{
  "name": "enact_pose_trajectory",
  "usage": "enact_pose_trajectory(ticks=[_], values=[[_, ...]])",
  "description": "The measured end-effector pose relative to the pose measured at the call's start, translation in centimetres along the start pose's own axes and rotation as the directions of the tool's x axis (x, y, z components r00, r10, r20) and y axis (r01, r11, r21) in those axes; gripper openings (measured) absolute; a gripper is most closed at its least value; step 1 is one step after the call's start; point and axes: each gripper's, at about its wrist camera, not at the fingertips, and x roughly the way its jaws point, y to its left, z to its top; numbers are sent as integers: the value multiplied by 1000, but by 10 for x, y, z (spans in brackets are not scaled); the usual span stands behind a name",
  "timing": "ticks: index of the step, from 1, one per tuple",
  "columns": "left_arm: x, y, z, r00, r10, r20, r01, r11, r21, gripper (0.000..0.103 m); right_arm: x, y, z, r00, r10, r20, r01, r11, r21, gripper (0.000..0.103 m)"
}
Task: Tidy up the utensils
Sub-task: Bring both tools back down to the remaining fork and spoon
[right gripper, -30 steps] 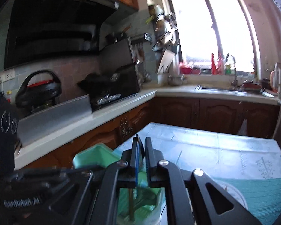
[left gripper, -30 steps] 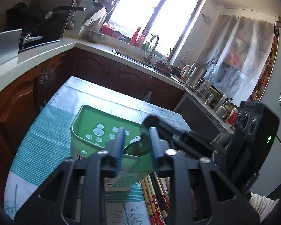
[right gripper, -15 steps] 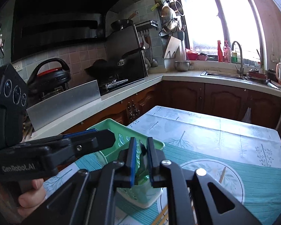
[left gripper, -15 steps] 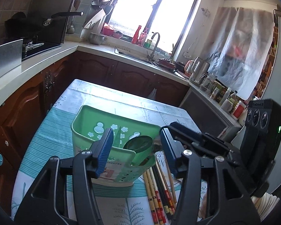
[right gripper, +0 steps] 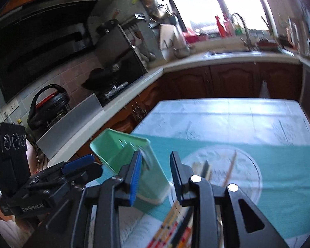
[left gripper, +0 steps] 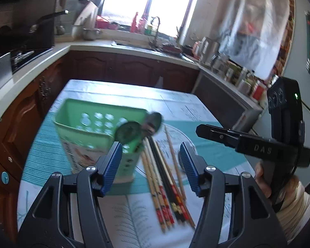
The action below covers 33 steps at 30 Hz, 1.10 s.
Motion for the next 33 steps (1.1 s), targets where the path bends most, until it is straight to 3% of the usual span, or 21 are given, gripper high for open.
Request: enact_pose_trajectory(ticks=[9,16,23,30,33], values=[[33,-46,-18,994,-35,-108,43,997,68,55,-27,-44,-17,987,-86,-134,99,990,96,29],[83,-76,-33,973,-70,-221,94,990,101,55,-29,-75,-30,970,-145,-195,171,977,127,29],[138,-77,-38,949,-101,-298,131,988,82,55,-22,-113,-46,962,-146,-229,194,960,201,29],[179,-77,-40,935,-86,-345,127,987,96,55,-16,-137,-60,955,-140,-262,203,951,232,29],[196,-77,-38,928,-92,-362,131,988,83,51,-13,-143,-65,954,-132,-270,200,948,246,29]])
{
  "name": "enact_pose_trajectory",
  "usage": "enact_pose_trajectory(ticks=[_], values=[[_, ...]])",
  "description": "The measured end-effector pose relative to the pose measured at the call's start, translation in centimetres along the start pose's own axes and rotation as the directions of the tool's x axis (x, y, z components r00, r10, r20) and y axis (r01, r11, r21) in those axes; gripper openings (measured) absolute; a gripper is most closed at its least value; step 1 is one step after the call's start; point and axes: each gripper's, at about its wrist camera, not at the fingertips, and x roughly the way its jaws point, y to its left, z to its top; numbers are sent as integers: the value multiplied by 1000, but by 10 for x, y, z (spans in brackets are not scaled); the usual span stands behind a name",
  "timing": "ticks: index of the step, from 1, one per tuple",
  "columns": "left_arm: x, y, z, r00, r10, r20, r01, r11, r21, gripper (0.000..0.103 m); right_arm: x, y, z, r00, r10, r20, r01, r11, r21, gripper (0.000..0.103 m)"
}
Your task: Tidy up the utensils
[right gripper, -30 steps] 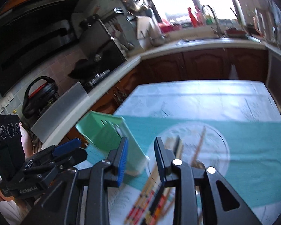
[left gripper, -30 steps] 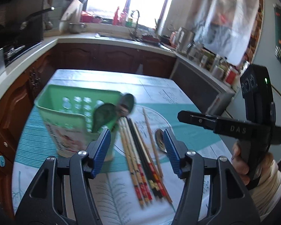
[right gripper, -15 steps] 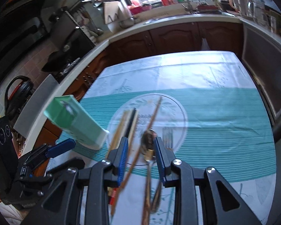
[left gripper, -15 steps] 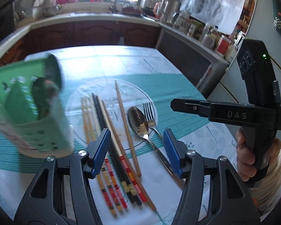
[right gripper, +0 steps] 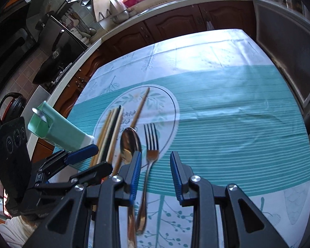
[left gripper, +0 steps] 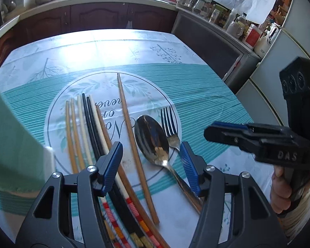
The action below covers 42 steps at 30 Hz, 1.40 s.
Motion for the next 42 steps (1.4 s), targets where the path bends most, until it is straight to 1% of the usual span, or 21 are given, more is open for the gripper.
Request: enact_pose_trajectory(ticks=[3,4,6,9,14,16,17,18,19,21,24,27,31,34,37,39,42], values=[[12,4,9,1000,-24,-13,24,1000,-15,44,4,-4,0,1000,7,-6,-7,1000,5,29],[17,5,12,999,-30,-16,30,999,-14,43,5,-5,-1,1000,11,-8,-11,1000,6,29],[23,5,16,999,-32,-22,32,999,-10,37,7,-6,-1,1000,17,-12,-17,1000,6,29],[34,8,20,998,-50,-45,49,999,-20,34,9,-7,0,1000,22,-14,-22,1000,6,29],[40,6,24,997,-60,-43,59,998,-16,34,9,-9,1,1000,29,-11,-28,1000,10,29],[43,6,27,997,-60,-41,60,998,-17,32,9,-11,1,999,31,-11,-30,999,12,29],[42,7,26,998,-57,-40,56,998,-15,26,10,-11,2,999,30,-11,-30,999,12,29],[42,8,27,998,-53,-39,52,999,-13,14,10,-11,2,999,30,-12,-30,999,12,29],[42,8,27,998,-50,-40,50,999,-15,8,10,-11,2,999,30,-13,-30,999,12,29],[40,10,25,997,-61,-36,60,998,-22,3,11,-11,2,999,31,-16,-31,999,13,29],[28,6,23,1000,3,27,-2,1000,-13,1,13,-10,2,999,26,-18,-26,1000,14,29],[9,0,19,996,21,84,-20,1000,-15,1,14,-9,3,1000,24,-20,-23,1000,14,29],[-26,-13,15,982,52,181,-55,998,12,0,18,-8,7,999,28,-27,-28,1000,9,29],[-47,-20,15,973,58,223,-65,998,25,0,24,-6,13,998,43,-42,-43,999,-3,29],[-64,-23,15,965,70,253,-83,996,43,0,36,-4,23,995,70,-74,-72,997,-33,29],[-74,-23,15,960,79,267,-95,995,44,0,43,-3,29,993,78,-91,-83,995,-54,29],[-87,-20,14,957,77,281,-92,995,41,0,53,2,35,991,74,-114,-84,993,-83,29]])
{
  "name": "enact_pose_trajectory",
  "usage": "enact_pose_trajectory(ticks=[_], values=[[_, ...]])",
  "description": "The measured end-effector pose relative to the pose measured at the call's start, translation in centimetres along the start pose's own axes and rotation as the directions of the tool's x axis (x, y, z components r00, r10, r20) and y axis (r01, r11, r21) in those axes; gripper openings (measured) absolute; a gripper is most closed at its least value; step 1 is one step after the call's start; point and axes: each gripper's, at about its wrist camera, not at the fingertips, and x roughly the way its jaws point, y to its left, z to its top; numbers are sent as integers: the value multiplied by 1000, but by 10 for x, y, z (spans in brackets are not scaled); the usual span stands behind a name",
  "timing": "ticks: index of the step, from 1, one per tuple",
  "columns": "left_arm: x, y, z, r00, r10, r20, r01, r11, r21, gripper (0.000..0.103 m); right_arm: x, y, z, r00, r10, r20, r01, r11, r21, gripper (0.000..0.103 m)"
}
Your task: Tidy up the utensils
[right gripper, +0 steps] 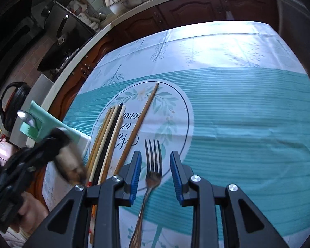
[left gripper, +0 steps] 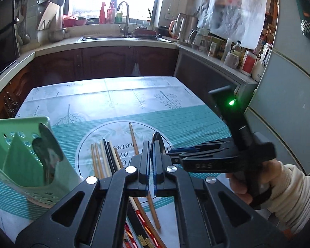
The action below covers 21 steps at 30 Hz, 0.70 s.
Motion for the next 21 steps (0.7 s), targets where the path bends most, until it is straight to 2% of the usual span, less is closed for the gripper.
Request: enact_pose_trajectory(ticks=[8,10,12,15,21], values=[[-21,2,3,1000,2,19,-2,1000,-10,0,16,12,5,999,-26,-32,23,995,-100,29],[-25,3,4,1000,4,26,-4,1000,-13,0,18,14,5,999,-22,-41,17,992,-123,17],[-29,4,5,999,9,33,-9,1000,-17,0,18,16,5,999,-11,-48,5,991,-131,16],[-39,5,8,999,16,46,-15,1000,-25,0,10,23,1,999,-47,-11,45,986,-163,16],[-72,4,18,993,55,107,-53,998,-29,1,-20,39,-6,994,-69,85,84,978,-192,16]])
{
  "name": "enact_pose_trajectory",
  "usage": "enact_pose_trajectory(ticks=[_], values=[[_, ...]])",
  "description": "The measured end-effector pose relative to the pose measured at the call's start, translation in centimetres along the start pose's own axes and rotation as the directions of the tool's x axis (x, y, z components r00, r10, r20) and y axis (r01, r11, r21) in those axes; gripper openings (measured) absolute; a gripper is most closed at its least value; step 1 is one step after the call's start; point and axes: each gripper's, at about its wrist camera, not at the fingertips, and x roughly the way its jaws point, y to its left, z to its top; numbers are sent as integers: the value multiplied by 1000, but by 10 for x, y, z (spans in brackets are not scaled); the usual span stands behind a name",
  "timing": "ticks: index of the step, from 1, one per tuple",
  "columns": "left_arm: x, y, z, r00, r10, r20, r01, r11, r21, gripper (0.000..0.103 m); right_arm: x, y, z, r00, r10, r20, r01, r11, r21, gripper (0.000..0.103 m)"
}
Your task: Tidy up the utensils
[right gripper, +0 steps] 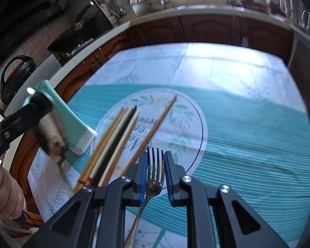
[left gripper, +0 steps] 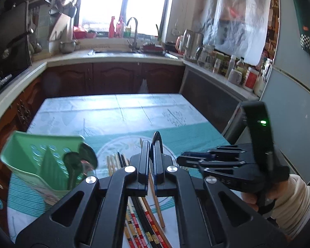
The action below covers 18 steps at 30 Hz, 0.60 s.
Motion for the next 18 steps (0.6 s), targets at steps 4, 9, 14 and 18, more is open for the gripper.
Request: enact_pose_trajectory(ticks=[4,9,14,18], values=[[-32,2,16,997,46,61,-46,999,10,1,-32,18,4,995,-33,96,36,999,-36,13],[-73,11,38,981,139,138,-144,989,27,1,-64,44,12,975,-71,210,90,993,-80,2],[-112,29,66,945,250,212,-259,966,18,1,-87,66,23,949,-82,305,115,989,-92,2],[-138,47,86,904,330,272,-344,939,2,1,-107,86,37,910,-96,402,146,985,-95,2]])
